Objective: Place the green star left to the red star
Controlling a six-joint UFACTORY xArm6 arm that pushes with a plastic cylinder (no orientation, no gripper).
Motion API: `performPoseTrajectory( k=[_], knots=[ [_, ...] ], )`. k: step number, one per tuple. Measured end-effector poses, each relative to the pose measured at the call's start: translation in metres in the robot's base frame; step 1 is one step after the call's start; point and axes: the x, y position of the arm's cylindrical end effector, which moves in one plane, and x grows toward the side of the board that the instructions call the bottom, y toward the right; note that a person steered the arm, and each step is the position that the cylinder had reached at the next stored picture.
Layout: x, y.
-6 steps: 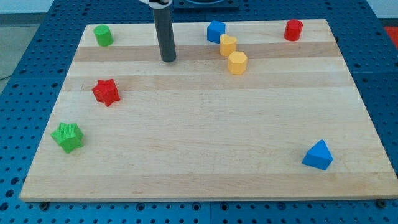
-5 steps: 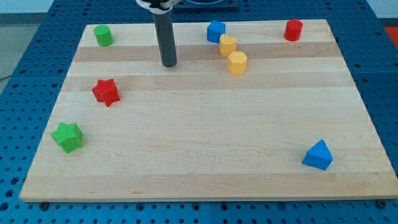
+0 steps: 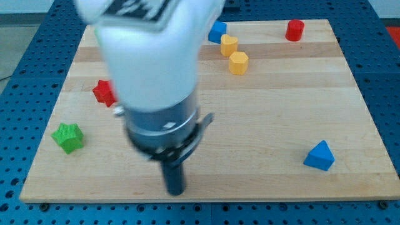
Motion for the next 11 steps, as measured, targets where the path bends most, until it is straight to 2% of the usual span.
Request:
performPoseTrajectory(
  k=[2,3,4,6,8,9,10,11],
  knots=[
    [-0.016,-0.138],
    [-0.058,-0.176],
    [-0.099,-0.193],
    [-0.103,-0.184],
    [-0.164,-0.201],
    [-0.136,-0.201],
    [-0.114,-0.239],
    [-0.141,-0.237]
  ],
)
